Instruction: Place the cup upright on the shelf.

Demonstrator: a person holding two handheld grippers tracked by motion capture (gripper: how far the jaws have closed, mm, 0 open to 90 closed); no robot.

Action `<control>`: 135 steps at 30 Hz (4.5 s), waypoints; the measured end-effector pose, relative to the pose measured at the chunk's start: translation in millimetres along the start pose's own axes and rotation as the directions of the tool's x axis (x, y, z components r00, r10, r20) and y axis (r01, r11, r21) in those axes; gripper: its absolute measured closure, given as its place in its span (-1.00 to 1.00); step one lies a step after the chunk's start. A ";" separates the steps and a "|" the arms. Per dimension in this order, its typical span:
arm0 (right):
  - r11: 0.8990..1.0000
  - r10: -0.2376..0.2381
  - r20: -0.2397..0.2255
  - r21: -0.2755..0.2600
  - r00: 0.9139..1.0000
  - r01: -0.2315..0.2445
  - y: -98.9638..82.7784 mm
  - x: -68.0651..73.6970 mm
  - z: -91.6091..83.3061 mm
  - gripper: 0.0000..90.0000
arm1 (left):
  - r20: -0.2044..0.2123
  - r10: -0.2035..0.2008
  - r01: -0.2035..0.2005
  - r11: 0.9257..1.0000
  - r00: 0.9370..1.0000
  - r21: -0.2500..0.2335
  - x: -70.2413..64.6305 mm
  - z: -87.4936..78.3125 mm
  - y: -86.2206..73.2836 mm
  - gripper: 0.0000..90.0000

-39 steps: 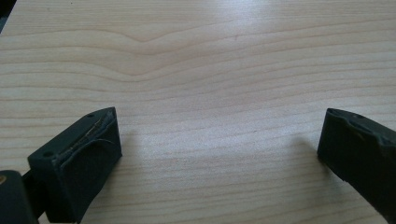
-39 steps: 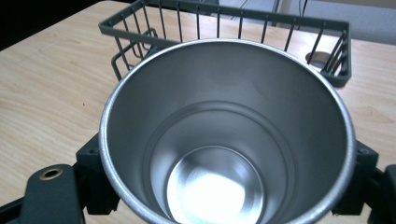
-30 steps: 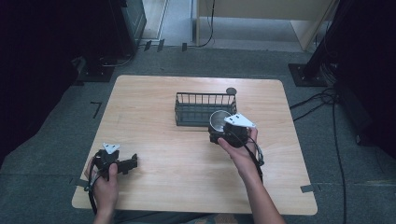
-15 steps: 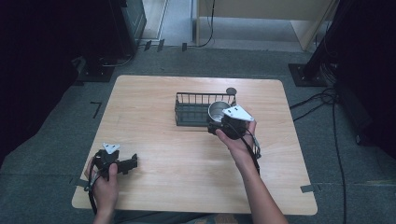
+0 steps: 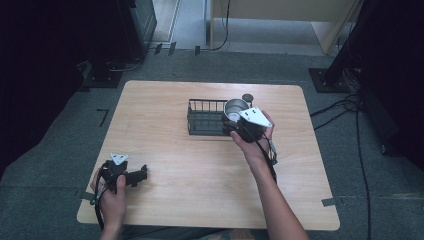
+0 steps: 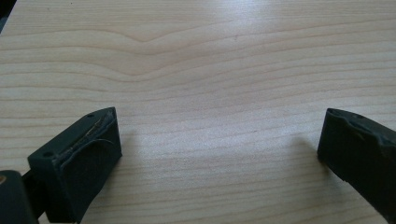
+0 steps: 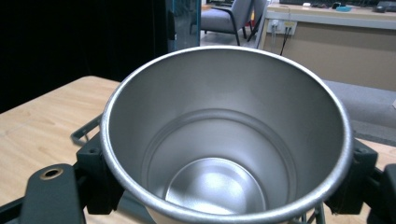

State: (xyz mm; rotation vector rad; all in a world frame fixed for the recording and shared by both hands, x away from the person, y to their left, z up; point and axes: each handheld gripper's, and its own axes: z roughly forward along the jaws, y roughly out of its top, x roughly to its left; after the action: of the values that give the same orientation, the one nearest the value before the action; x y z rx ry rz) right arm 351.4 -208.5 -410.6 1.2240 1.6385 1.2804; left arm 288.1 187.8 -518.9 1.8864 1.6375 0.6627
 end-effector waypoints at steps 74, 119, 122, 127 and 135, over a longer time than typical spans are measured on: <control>0.964 0.031 0.062 0.261 0.998 -0.046 -22.7 -27.6 78.4 -0.61 | 0.000 -0.001 0.001 1.000 1.000 0.001 0.0 0.0 0.1 -1.00; 0.977 0.043 0.056 0.205 0.998 -0.053 -25.5 -56.5 -4.7 -1.00 | 0.000 0.002 -0.002 1.000 1.000 0.002 0.1 -0.1 0.0 -1.00; 0.978 0.038 0.061 0.204 0.997 -0.050 -28.3 -60.0 -11.9 -1.00 | 0.000 0.002 -0.002 1.000 1.000 0.001 0.1 -0.1 0.0 -1.00; 0.978 0.043 0.072 0.201 0.996 -0.056 -32.7 -66.0 -23.6 -1.00 | 0.000 0.002 -0.002 1.000 1.000 0.001 0.1 -0.1 0.0 -1.00; 0.975 0.038 0.089 0.213 0.995 -0.056 -44.8 -74.3 -40.2 -1.00 | 0.000 0.003 -0.003 1.000 1.000 0.002 0.2 -0.1 0.0 -1.00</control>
State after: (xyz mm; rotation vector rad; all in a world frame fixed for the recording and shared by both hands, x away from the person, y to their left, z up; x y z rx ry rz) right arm 325.3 -293.7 -445.1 1.4346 1.7300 1.0844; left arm 288.1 187.9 -518.8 1.8902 1.6366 0.6625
